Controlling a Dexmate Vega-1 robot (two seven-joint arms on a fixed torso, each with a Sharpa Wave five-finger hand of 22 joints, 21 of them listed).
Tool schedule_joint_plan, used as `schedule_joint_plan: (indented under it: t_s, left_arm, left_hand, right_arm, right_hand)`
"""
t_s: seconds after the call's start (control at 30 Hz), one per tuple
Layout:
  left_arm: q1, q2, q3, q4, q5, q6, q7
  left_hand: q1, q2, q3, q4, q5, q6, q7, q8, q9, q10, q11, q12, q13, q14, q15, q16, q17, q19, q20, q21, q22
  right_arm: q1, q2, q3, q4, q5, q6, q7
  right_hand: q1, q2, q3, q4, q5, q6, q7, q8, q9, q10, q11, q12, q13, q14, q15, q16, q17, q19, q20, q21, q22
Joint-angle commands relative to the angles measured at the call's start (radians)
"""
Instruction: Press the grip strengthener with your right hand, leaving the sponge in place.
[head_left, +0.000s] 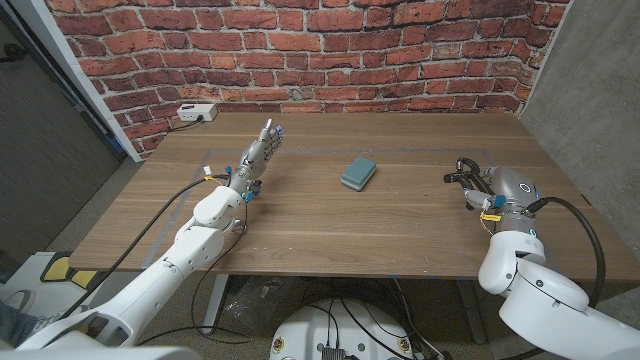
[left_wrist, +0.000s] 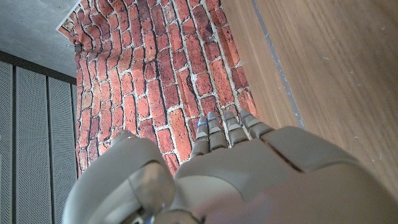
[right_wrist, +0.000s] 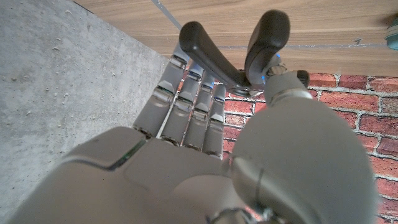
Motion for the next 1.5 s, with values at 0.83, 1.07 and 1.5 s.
schedule_joint_plan:
  t_s: [0.83, 1.07, 1.5]
  left_arm:
    - [0.005, 0.010, -0.003, -0.009, -0.005, 0.002, -0.009]
    - [0.005, 0.011, -0.006, -0.011, -0.004, -0.005, -0.012]
    - [0.022, 0.028, -0.012, -0.052, 0.004, 0.010, 0.012]
  left_hand:
    - [0.009, 0.001, -0.014, 0.002, -0.002, 0.008, -0.003, -0.001, 0.005, 0.004, -0.002, -0.002, 0.006, 0.004, 0.002, -0.002, 0.006, -0.004, 0.009, 0.000, 0.004]
    - [0.009, 0.001, -0.015, 0.002, -0.002, 0.008, -0.003, -0.001, 0.005, 0.003, -0.001, -0.002, 0.006, 0.003, 0.002, -0.002, 0.006, -0.005, 0.009, 0.000, 0.004]
    - [0.010, 0.002, -0.017, 0.003, -0.003, 0.008, -0.004, -0.002, 0.005, 0.003, -0.001, -0.002, 0.006, 0.003, 0.002, -0.002, 0.006, -0.005, 0.009, 0.000, 0.004]
  right_arm:
    - [0.001, 0.022, -0.032, 0.015, -0.024, 0.012, -0.051]
    - [-0.002, 0.027, -0.041, 0.013, -0.038, 0.009, -0.066]
    - [-0.029, 0.040, -0.017, 0.025, -0.050, 0.048, -0.080]
  right_hand:
    - [0.307, 0.151, -0.052, 0.005, -0.001, 0.084, -0.007, 0.014, 0.013, 0.088, -0.004, 0.011, 0.009, 0.174, -0.172, 0.036, 0.034, 0.104, -0.129, 0.128, 0.043]
    - [0.309, 0.155, -0.056, 0.007, 0.000, 0.085, -0.010, 0.013, 0.014, 0.088, -0.005, 0.009, 0.009, 0.175, -0.171, 0.033, 0.032, 0.102, -0.128, 0.134, 0.045]
    - [0.311, 0.160, -0.062, 0.011, 0.002, 0.086, -0.012, 0.010, 0.015, 0.088, -0.007, 0.006, 0.009, 0.175, -0.169, 0.028, 0.030, 0.096, -0.128, 0.143, 0.047]
